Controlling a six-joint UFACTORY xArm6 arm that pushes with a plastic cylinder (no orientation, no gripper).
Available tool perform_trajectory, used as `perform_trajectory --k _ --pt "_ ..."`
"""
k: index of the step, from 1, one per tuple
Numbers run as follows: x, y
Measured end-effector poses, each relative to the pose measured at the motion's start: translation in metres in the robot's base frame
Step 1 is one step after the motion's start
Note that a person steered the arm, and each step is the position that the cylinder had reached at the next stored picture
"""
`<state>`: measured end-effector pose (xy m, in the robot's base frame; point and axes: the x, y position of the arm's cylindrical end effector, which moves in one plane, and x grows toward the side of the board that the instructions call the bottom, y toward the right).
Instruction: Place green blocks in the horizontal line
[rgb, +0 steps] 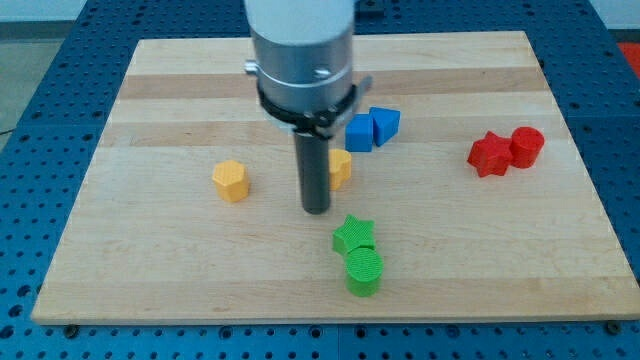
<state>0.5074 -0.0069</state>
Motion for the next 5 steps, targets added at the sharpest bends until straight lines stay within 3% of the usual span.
perform_trajectory --k 2,4,5 --pt "-0.002 0.130" --pt "0.012 0.222" --pt "0.061 0.227"
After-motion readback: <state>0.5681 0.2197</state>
